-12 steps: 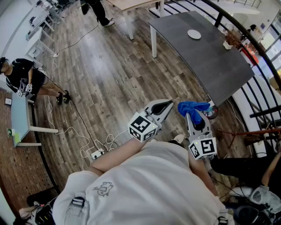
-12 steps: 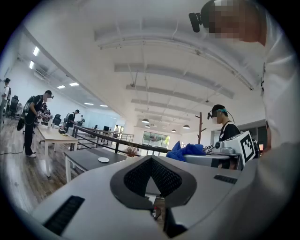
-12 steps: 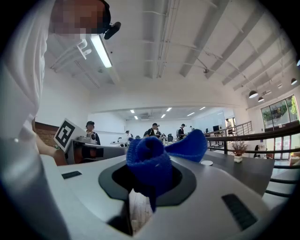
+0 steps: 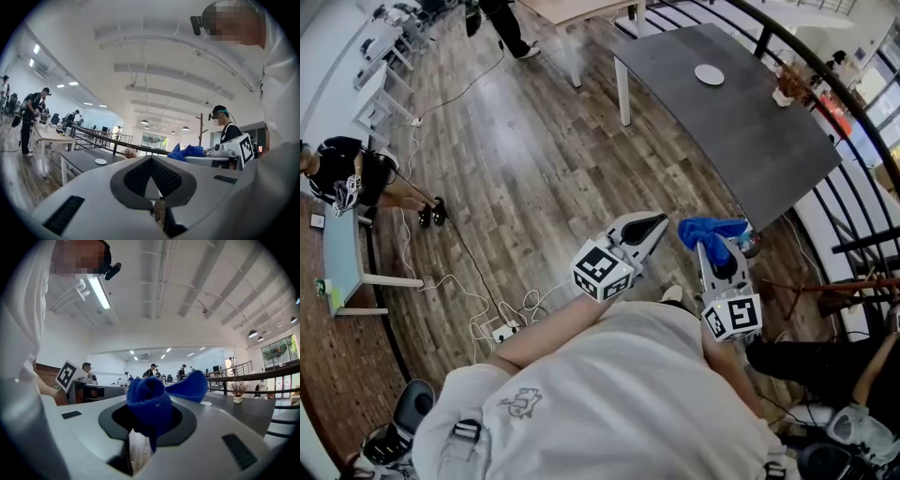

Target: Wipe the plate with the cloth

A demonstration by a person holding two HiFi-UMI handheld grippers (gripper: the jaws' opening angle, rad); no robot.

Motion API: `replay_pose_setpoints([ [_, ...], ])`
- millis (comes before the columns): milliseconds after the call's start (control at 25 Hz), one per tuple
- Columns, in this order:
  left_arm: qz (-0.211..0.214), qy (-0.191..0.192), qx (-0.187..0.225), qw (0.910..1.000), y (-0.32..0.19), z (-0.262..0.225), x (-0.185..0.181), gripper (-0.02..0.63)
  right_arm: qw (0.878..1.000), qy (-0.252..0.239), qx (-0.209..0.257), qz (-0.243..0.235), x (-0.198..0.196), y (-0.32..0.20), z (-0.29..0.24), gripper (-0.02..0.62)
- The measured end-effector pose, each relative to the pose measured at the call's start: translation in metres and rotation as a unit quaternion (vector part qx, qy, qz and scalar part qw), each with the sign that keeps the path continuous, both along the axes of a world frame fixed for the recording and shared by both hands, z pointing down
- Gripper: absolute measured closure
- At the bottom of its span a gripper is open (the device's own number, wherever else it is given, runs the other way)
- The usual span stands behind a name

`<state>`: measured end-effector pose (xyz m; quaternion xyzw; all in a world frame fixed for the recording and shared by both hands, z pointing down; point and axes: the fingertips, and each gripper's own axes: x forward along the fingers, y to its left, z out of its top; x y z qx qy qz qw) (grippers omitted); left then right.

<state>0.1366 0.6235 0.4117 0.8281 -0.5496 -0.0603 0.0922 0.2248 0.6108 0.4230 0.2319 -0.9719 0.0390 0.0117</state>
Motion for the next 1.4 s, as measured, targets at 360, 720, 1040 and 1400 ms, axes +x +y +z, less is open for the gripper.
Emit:
replay_pose_setpoints([
  [360, -0.017, -0.001, -0.004, 0.9999, -0.075, -0.003, 0.015, 0.6, 1.0, -0.008, -0.009, -0.013, 0.019, -0.08, -0.002, 0.506],
  [720, -0.017, 0.005, 0.008, 0.9998, -0.152, -0.01, 0.056, 0.6, 0.999, -0.005, -0.014, -0.042, 0.047, -0.153, -0.006, 0.506],
  [1040, -0.027, 0.001, -0.021, 0.9994, -0.195, 0.01, 0.056, 0.6, 0.999, 0.003, -0.026, -0.03, 0.054, -0.21, 0.005, 0.506],
  [1400, -0.01, 0.011, -0.021, 0.9997, -0.264, 0.016, 0.008, 0.6, 0.999, 0.013, -0.034, -0.008, 0.009, -0.268, 0.015, 0.506],
])
